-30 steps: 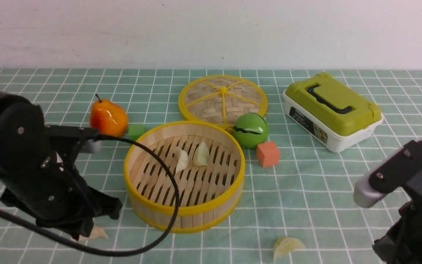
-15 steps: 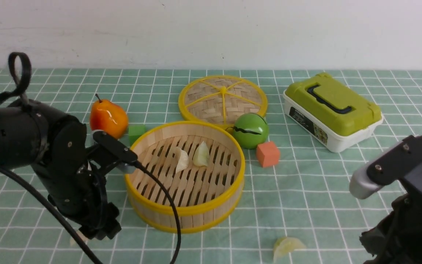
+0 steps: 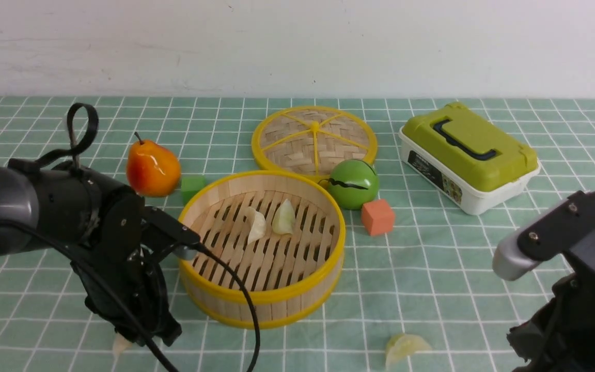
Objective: Put the dumplings into the steamer on the table with the blue tablecloth.
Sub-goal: 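Reach for and grasp a dumpling on the table with the left gripper, then place the dumpling into the bamboo steamer basket with the left gripper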
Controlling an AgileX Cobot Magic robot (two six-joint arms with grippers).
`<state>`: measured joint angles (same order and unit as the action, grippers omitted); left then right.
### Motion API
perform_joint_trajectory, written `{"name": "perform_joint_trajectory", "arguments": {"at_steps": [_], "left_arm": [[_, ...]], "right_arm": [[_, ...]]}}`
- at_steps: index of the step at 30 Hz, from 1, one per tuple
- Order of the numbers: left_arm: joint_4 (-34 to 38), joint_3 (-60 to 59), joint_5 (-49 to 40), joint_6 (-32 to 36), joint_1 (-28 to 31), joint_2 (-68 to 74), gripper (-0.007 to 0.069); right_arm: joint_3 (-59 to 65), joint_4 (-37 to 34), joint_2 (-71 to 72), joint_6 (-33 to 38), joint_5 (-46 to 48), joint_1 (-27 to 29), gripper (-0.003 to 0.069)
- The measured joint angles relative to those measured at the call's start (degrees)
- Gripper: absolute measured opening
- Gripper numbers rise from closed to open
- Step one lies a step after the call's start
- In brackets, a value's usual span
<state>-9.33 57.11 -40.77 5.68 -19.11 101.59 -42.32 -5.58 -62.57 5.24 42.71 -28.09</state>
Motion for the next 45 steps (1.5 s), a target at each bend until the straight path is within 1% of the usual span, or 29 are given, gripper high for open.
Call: {"name": "perform_joint_trajectory", "arguments": {"at_steps": [2,3,7,9,12,13,15,17,18,21,22,23,24,32,36,44,45], "left_arm": [[0.0,0.0,-0.2,-3.8,0.0,0.0,0.0192],[0.0,0.0,-0.2,-6.9,0.0,0.0,0.019],[0.0,0.0,-0.9,-14.6,0.0,-0.4,0.0192],[0.0,0.0,-1.8,-15.9,0.0,-1.2,0.0192],[1.0,1.2,-6.6,-17.2,0.0,-5.2,0.0192],[2.4,2.7,-9.0,-17.6,0.0,-8.0,0.0192],[5.4,5.3,-10.9,-17.6,0.0,-12.1,0.0192],[12.0,9.2,-10.8,-17.6,0.0,-15.2,0.0192],[12.7,9.6,-10.8,-17.6,0.0,-15.4,0.0192],[24.2,14.8,-9.6,-15.7,0.0,-15.7,0.0192],[26.0,15.5,-9.5,-15.4,0.0,-15.3,0.0192],[29.4,16.6,-9.4,-14.4,-0.1,-14.1,0.0192],[30.8,17.5,-9.1,-14.1,-0.3,-12.2,0.0192],[31.3,22.1,-5.8,-13.1,-0.6,-0.5,0.0192],[31.3,24.1,-5.3,-10.3,-0.6,4.8,0.0191],[31.2,24.6,-5.0,-9.1,-0.6,8.9,0.0192],[31.2,24.6,-4.5,-9.1,-0.6,9.7,0.0208]], "right_arm": [[0.0,0.0,0.0,0.0,0.0,0.0,-0.0015],[0.0,0.0,0.0,0.0,0.0,0.0,-0.0015],[0.0,0.0,0.0,0.0,0.0,0.0,-0.0015],[0.0,0.0,0.0,0.0,0.0,0.0,-0.0015],[0.0,-0.1,0.0,0.0,-0.1,0.0,-0.0014],[0.0,0.0,0.0,0.0,-0.3,0.0,-0.0015],[0.0,0.1,0.0,0.0,-0.6,0.0,-0.0013],[0.0,0.2,0.0,0.0,-1.4,0.0,-0.0011],[0.0,0.2,0.0,0.0,-1.6,0.0,-0.0011],[0.0,0.2,0.0,0.0,-2.7,0.0,-0.0008],[0.0,0.2,0.0,0.0,-2.8,0.0,-0.0008],[0.0,0.2,0.0,0.0,-2.9,0.0,-0.0008],[0.0,0.2,0.0,0.0,-3.0,0.0,-0.0008],[0.0,0.2,0.0,0.0,-3.1,0.0,-0.0002],[0.0,0.2,0.0,0.0,-3.2,0.0,0.0],[0.0,0.2,0.0,0.0,-3.5,0.0,0.0003],[0.0,0.2,0.0,0.0,-3.8,0.0,0.0003]]}}
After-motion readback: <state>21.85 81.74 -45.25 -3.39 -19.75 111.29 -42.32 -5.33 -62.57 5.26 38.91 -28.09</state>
